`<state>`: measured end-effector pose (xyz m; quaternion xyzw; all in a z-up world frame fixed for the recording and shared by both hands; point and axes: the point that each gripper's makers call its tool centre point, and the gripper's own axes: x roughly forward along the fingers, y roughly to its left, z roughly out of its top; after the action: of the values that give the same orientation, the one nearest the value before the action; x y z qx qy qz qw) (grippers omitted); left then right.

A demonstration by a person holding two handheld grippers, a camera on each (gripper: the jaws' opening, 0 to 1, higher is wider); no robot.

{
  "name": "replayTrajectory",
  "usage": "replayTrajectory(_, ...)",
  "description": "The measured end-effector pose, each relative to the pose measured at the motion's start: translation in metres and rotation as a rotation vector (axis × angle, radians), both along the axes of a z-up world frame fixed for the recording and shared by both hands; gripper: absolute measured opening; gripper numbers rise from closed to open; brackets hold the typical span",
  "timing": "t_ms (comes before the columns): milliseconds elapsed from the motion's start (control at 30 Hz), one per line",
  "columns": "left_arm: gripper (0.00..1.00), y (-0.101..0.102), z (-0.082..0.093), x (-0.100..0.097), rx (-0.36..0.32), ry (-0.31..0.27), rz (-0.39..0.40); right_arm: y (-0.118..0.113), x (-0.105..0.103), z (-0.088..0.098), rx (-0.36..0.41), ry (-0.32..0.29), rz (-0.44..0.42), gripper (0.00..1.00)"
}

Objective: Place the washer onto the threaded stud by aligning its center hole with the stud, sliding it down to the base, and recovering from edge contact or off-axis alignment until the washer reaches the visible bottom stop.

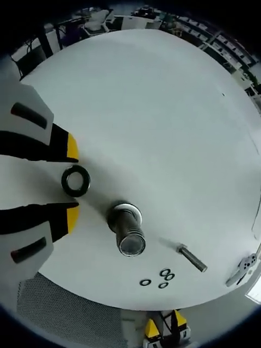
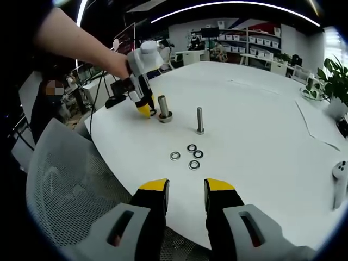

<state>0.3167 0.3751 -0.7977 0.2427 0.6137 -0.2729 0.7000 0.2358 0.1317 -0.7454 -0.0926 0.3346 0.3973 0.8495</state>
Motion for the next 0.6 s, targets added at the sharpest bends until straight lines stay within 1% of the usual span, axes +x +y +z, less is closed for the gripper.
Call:
replayTrajectory(33,0.27,-0.0001,0.0002,-0.0002,0.003,0.003,0.001,0.0,0.0002,0.0002,0.001,-0.001,0.0,0.29)
replayTrajectory(67,0.22,0.0003,0.0004,-0.0008,0.005,0.005,0.008,-0.0002,0.0004,-0.0001,0.003,0.0,-0.002,0.29)
replayTrajectory(100,0.21,0.0002,0.0004,-0.0007,0.005,0.004,0.009,-0.0002,0.0003,-0.0002,0.002,0.001,-0.002,0.29)
replayTrajectory(333,0.2,0.0002,0.0003,-0.0023,0.013,0.001,0.029,0.0005,0.0002,0.0001,0.001,0.0,0.002,0.29)
replayTrajectory(500,0.21,-0.0002,-0.0004,-0.0018,0.038,0.028,0.025,0.0004,0.0009,0.0005,0.004,-0.001,-0.004,0.29)
replayTrajectory(600,0.21,0.0004,-0.0004,-0.0017,0.041,0.039,0.021,0.0004,0.0003,0.0005,0.002,0.002,-0.003,0.29)
